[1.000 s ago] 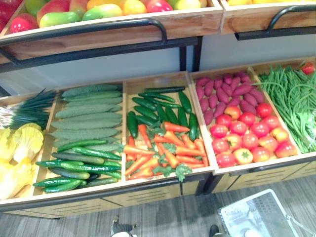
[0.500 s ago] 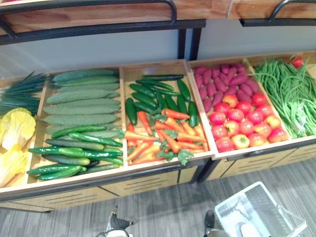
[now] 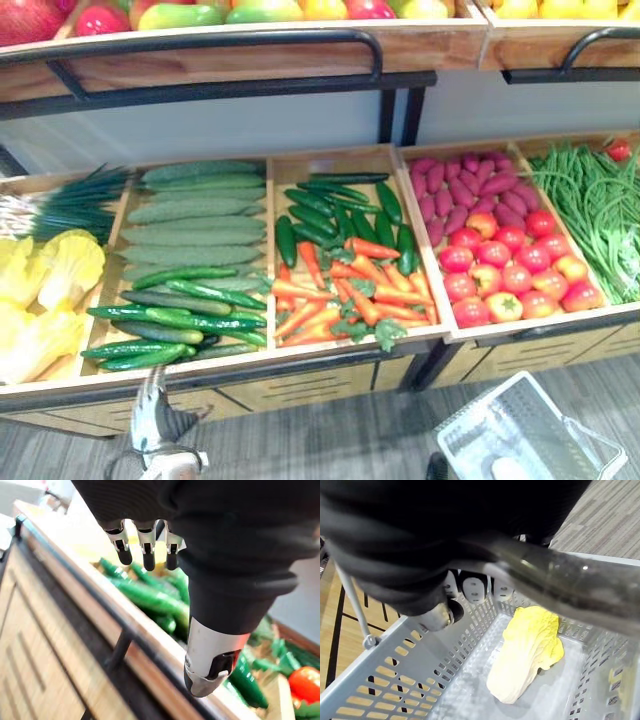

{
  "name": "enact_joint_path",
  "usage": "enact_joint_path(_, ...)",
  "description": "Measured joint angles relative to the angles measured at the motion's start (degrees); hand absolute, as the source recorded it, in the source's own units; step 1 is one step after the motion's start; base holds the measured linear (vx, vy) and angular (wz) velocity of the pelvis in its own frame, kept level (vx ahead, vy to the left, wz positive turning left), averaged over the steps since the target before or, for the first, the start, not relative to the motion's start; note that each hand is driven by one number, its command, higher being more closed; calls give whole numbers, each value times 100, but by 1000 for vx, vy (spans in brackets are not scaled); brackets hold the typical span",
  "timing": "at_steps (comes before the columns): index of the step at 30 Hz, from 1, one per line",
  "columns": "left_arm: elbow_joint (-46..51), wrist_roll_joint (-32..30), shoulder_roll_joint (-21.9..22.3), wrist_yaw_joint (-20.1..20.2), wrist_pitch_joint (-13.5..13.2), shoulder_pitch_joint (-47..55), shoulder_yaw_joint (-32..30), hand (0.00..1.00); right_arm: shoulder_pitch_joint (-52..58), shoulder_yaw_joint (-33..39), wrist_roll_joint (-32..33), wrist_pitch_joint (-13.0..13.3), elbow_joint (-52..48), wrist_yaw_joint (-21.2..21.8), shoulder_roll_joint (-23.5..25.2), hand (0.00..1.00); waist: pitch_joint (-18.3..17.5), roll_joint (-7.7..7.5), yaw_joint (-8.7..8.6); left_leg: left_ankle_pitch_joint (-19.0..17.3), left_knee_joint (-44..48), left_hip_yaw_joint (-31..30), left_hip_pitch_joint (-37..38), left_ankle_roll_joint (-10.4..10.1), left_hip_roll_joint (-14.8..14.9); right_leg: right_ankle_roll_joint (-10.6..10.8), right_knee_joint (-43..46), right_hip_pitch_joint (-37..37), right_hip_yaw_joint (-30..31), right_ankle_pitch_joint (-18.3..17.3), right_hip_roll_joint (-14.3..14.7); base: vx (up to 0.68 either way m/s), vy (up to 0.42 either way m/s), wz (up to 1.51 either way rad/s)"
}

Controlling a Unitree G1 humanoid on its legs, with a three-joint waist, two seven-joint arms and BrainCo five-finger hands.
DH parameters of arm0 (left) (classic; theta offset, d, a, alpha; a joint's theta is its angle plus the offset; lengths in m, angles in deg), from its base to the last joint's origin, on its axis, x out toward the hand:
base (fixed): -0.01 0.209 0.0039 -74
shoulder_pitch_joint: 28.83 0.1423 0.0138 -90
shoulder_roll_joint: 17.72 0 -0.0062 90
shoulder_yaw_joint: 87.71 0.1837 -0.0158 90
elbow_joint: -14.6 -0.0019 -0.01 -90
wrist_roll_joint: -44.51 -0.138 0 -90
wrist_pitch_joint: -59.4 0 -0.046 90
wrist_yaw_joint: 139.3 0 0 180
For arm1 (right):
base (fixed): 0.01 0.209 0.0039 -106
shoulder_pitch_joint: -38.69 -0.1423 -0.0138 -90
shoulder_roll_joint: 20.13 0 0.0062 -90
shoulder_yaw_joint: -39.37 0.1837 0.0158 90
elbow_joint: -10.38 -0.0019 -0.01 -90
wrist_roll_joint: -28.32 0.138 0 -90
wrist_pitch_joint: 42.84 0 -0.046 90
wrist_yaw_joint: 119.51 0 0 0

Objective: Pick vegetable in the basket

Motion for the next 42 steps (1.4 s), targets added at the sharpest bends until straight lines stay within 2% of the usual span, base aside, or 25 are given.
enact_joint_path(3,617,-85,-495,-7,-181,133,-30,0,69,-53,0,4,-3,4,-91,100,-42,38,11,-40,-2,-1,-1,19,-7,-30,-12,-7,2,-23,-8,-64,-31,-4)
enact_joint_path(8,886,-292,-1219,-100,-404,111,-63,0,211,-156,-1,3,-49,8,-247,100,-112,149,-27,-47,-25,17,-3,28,-4,0,-12,-36,16,-4,8,-3,-11,-2)
enact_joint_path(13,877,-726,-2353,11,-407,48,41,0,261,-285,-15,4,-65,82,-416,100,-157,209,-80,-46,-31,71,18,26,-39,28,10,-78,101,17,-2,30,-2,-6)
enact_joint_path(16,826,-1116,-3118,288,-439,-29,573,0,284,-298,-191,4,-125,109,-449,100,-162,208,-106,-49,-33,86,18,32,-82,37,16,-108,143,25,-31,17,-10,-6)
enact_joint_path(17,705,-1138,-3370,448,-597,-159,917,0,314,-363,-225,4,-177,112,-481,100,-163,219,-121,-53,-32,94,20,39,-101,46,16,-111,149,31,-49,6,-12,-4)
enact_joint_path(20,522,-1134,-3765,893,-907,-361,1657,0,344,-583,-244,5,-469,128,-519,100,-143,253,-211,-61,-33,226,70,53,-141,82,16,-134,244,56,-71,-12,-20,-15)
enact_joint_path(23,472,-1119,-3852,1167,-1125,-607,2143,0,369,-758,-421,12,-664,130,-533,100,-134,278,-187,-69,-29,396,85,66,-185,91,17,-260,449,97,-69,-42,-31,-31)
enact_joint_path(26,427,-1068,-3973,1387,-1294,-1326,2987,0,351,-907,-463,20,-808,138,-532,100,-97,275,-142,-70,6,586,-97,66,-217,78,19,-560,648,199,-60,-75,-68,-30)
enact_joint_path(29,436,-1025,-3972,1530,-1372,-1772,3455,0,350,-908,-462,17,-892,168,-532,100,14,305,-159,-84,60,699,-105,44,-170,62,20,-607,718,218,3,-43,-80,-17)
enact_joint_path(31,429,-843,-3972,1643,-1377,-2007,3637,0,348,-907,-462,14,-982,213,-536,100,89,311,-151,-86,77,735,-117,39,-148,46,20,-645,765,232,36,-44,-103,-17)
enact_joint_path(37,403,-848,-3972,1651,-1347,-2615,4055,0,359,-892,-462,-5,-1001,216,-540,100,177,239,-143,-100,104,848,-192,12,-87,34,21,-759,817,244,110,-21,-79,-7)
enact_joint_path(42,85,-856,-3962,1635,-1144,-2919,4058,0,361,-850,-461,-18,-999,219,-540,100,183,229,-148,-96,107,853,-246,7,-80,38,23,-813,813,250,120,9,-55,0)
